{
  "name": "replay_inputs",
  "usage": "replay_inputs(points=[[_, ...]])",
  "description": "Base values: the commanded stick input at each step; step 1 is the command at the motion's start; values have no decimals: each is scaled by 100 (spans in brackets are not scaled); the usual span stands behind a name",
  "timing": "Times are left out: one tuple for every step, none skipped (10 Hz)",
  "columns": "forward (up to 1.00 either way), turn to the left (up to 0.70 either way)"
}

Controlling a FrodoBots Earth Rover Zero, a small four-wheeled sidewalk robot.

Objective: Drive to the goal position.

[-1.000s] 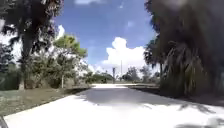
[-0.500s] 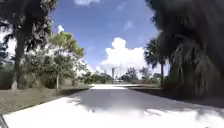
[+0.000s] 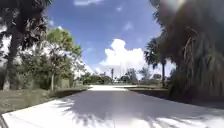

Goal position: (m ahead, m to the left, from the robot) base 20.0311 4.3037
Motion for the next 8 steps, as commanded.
replay_inputs(points=[[85,34],[85,18],[85,0],[85,0],[85,0],[85,0],[85,0],[85,0]])
